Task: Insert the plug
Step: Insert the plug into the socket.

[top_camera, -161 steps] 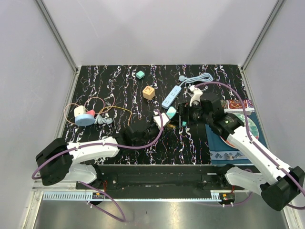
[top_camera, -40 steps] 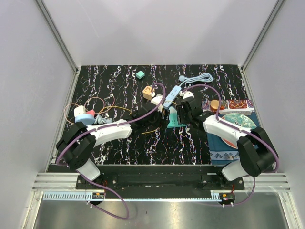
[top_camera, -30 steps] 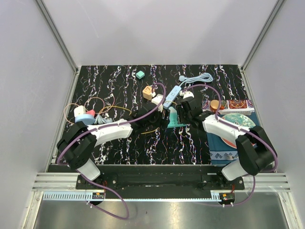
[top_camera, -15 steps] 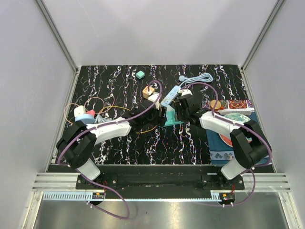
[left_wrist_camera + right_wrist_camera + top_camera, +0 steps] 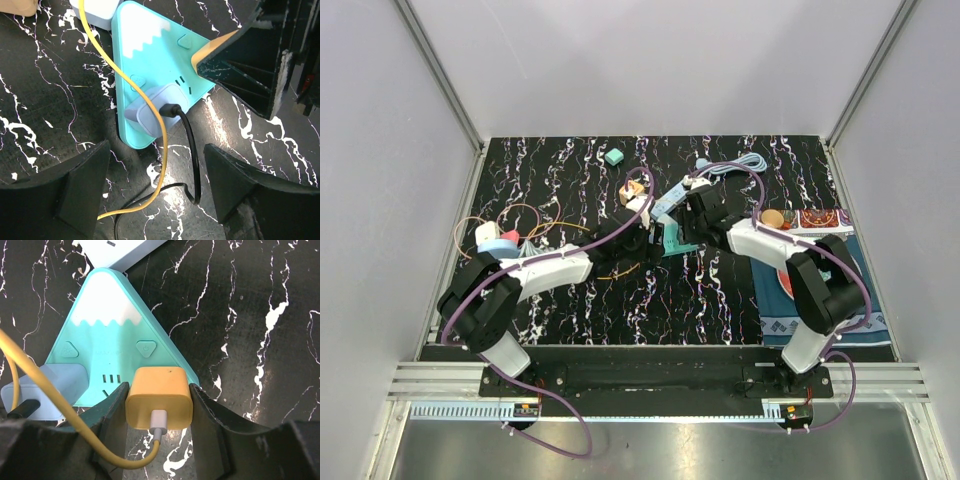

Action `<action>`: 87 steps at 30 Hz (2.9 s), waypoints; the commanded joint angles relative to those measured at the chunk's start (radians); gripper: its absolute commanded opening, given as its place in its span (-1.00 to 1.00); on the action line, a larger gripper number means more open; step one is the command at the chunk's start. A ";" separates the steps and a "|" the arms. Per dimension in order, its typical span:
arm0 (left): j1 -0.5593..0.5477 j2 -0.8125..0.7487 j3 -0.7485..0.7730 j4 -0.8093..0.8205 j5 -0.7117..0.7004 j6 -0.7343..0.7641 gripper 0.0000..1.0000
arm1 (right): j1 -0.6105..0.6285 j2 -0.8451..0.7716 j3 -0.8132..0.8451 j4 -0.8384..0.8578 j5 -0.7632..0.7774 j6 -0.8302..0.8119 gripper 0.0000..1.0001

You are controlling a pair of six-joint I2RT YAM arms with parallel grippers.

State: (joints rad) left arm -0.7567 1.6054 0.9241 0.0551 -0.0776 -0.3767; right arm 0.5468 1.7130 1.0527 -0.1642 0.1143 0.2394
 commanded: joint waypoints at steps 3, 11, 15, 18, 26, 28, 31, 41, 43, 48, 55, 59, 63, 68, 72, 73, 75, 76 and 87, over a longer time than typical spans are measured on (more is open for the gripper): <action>0.019 -0.032 -0.025 0.055 0.022 -0.019 0.56 | 0.001 0.168 0.023 -0.199 -0.058 0.017 -1.00; 0.025 -0.078 -0.059 0.080 0.018 -0.022 0.55 | 0.013 0.260 0.116 -0.296 -0.053 0.014 -1.00; 0.033 -0.120 -0.085 0.097 0.015 -0.025 0.56 | 0.013 0.289 0.145 -0.327 -0.080 0.012 -1.00; 0.036 -0.162 -0.103 0.103 0.010 -0.030 0.56 | 0.013 0.312 0.150 -0.337 -0.146 0.008 -1.00; 0.037 -0.308 -0.156 0.109 -0.019 -0.039 0.57 | 0.012 0.347 0.139 -0.353 -0.180 0.023 -1.00; 0.037 -0.344 -0.163 0.098 -0.027 -0.039 0.57 | 0.013 0.340 0.136 -0.353 -0.180 0.021 -1.00; 0.037 -0.395 -0.172 0.071 -0.037 -0.037 0.58 | 0.015 0.289 0.119 -0.345 -0.174 0.021 -1.00; 0.037 -0.536 -0.180 -0.049 -0.070 -0.018 0.74 | 0.031 0.063 0.089 -0.301 -0.197 0.047 -0.27; 0.037 -0.553 -0.182 -0.054 -0.076 -0.013 0.76 | 0.035 0.027 0.084 -0.288 -0.196 0.051 0.09; 0.037 -0.601 -0.195 -0.101 -0.103 -0.004 0.78 | 0.036 -0.062 0.055 -0.252 -0.205 0.061 0.46; 0.037 -0.624 -0.202 -0.126 -0.091 -0.008 0.79 | 0.035 -0.148 0.001 -0.210 -0.212 0.077 0.50; 0.036 -0.611 -0.203 -0.123 -0.079 -0.013 0.79 | 0.039 -0.167 -0.023 -0.157 -0.209 0.055 0.47; 0.037 -0.592 -0.202 -0.116 -0.067 -0.016 0.79 | 0.051 -0.147 -0.019 -0.120 -0.145 0.025 0.43; 0.037 -0.527 -0.183 -0.106 -0.033 -0.030 0.78 | 0.074 -0.118 -0.003 -0.084 -0.077 -0.012 0.36; 0.037 -0.467 -0.162 -0.094 -0.010 -0.041 0.78 | 0.082 -0.095 0.012 -0.080 -0.064 -0.034 0.30; 0.037 -0.440 -0.153 -0.087 -0.002 -0.041 0.78 | 0.085 -0.090 0.012 -0.078 -0.059 -0.035 0.28; 0.037 -0.411 -0.127 -0.080 0.009 -0.045 0.78 | 0.087 -0.076 0.012 -0.072 -0.053 -0.037 0.24; 0.037 -0.374 -0.113 -0.080 0.021 -0.045 0.77 | 0.090 -0.072 0.012 -0.070 -0.050 -0.041 0.22; 0.034 -0.122 0.042 -0.124 0.075 -0.042 0.61 | 0.097 -0.076 0.024 -0.067 -0.021 -0.060 0.22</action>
State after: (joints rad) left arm -0.7242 1.4288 0.9012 -0.0765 -0.0368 -0.4156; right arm 0.6334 1.6531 1.0344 -0.2699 0.0547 0.2020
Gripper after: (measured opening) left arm 0.821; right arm 0.610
